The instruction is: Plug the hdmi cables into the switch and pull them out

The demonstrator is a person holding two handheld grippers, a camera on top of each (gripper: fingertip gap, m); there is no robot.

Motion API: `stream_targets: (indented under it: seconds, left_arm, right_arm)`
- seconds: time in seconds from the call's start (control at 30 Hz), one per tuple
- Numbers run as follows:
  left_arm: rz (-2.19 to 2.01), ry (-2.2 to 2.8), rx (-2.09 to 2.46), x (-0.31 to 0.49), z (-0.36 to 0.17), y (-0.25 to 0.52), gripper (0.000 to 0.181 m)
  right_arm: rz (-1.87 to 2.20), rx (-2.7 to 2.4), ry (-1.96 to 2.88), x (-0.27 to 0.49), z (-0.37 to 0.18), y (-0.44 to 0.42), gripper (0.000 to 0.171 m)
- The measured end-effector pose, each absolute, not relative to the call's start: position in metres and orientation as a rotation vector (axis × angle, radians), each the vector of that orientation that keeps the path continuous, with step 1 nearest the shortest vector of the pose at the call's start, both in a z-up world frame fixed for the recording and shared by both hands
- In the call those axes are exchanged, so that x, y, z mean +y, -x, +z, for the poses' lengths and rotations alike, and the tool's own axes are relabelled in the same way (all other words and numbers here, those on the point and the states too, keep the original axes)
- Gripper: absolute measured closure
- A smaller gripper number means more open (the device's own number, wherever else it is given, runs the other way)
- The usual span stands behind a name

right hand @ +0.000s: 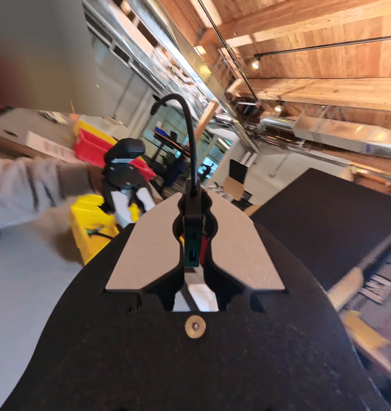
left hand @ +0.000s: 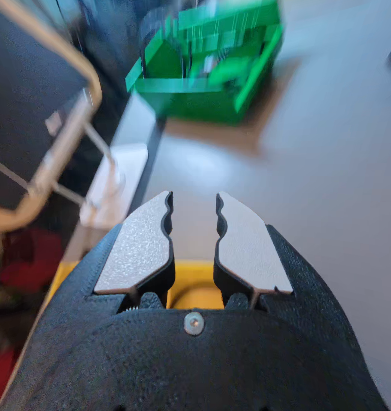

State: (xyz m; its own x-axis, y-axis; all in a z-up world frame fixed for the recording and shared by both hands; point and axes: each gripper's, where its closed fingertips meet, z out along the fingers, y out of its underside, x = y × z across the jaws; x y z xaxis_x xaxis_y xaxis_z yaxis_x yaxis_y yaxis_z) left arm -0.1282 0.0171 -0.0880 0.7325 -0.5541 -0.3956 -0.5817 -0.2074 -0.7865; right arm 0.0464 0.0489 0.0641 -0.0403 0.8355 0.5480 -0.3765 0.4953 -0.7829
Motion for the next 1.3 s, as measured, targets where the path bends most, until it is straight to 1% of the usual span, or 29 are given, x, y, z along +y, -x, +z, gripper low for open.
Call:
stream_targets:
  seconds: [0.03,0.1,0.13,0.2,0.23,0.27,0.3,0.43,0.57,0.63,0.83,0.93,1.07,1.1,1.2,1.23,1.3]
  left_arm:
    - [-0.012,1.718,0.881,0.023,-0.064,0.101,0.144]
    - [-0.123,1.506,0.883,0.024,-0.028,0.051,0.142]
    - [-0.152,1.435,0.897,0.022,-0.017,0.031,0.139]
    - [-0.152,1.372,0.92,0.021,-0.01,0.008,0.14]
    - [-0.135,1.361,0.939,0.021,-0.011,0.002,0.145]
    - [-0.11,1.348,0.952,0.02,-0.011,0.0,0.159]
    - [-0.076,1.353,0.964,0.02,-0.012,0.003,0.16]
    - [0.012,1.405,1.029,0.014,-0.019,0.022,0.167]
    - [0.07,1.401,1.081,0.013,-0.026,0.025,0.167]
    - [0.076,1.402,1.108,0.013,-0.033,0.025,0.167]
    - [-0.008,1.294,1.154,0.004,-0.03,0.011,0.167]
    - [0.01,1.286,1.173,0.002,-0.029,0.008,0.167]
    - [0.017,1.365,1.098,0.008,-0.026,0.023,0.164]
    - [0.045,1.382,1.058,0.01,-0.022,0.033,0.16]
    - [0.112,1.485,0.879,0.008,-0.005,0.084,0.153]
    - [0.116,1.552,0.824,0.003,-0.005,0.105,0.149]
    - [0.118,1.721,0.727,-0.01,-0.02,0.147,0.149]
  right_arm:
    - [1.119,-1.266,0.459,0.042,0.061,-0.043,0.157]
    - [1.267,-1.281,0.445,0.028,0.054,-0.035,0.157]
    - [1.325,-1.288,0.441,0.021,0.049,-0.031,0.157]
    - [1.405,-1.304,0.438,0.011,0.04,-0.024,0.156]
    - [1.426,-1.313,0.441,0.008,0.037,-0.021,0.157]
    - [1.43,-1.327,0.444,0.007,0.033,-0.018,0.156]
    - [1.419,-1.344,0.451,0.008,0.03,-0.016,0.156]
    - [1.11,-1.463,0.496,0.022,0.007,-0.003,0.154]
    - [0.85,-1.55,0.479,0.024,-0.014,0.008,0.151]
    - [0.832,-1.578,0.461,0.021,-0.018,0.008,0.151]
    - [0.737,-1.694,0.437,0.017,-0.035,0.009,0.149]
    - [0.713,-1.7,0.42,0.014,-0.035,0.009,0.153]
    - [0.513,-1.669,0.396,0.02,-0.03,0.012,0.157]
    - [0.46,-1.653,0.397,0.025,-0.027,0.011,0.157]
    - [0.401,-1.596,0.434,0.042,-0.015,0.005,0.157]
    - [0.396,-1.574,0.451,0.05,-0.011,0.003,0.157]
    - [0.391,-1.531,0.487,0.064,-0.005,-0.001,0.156]
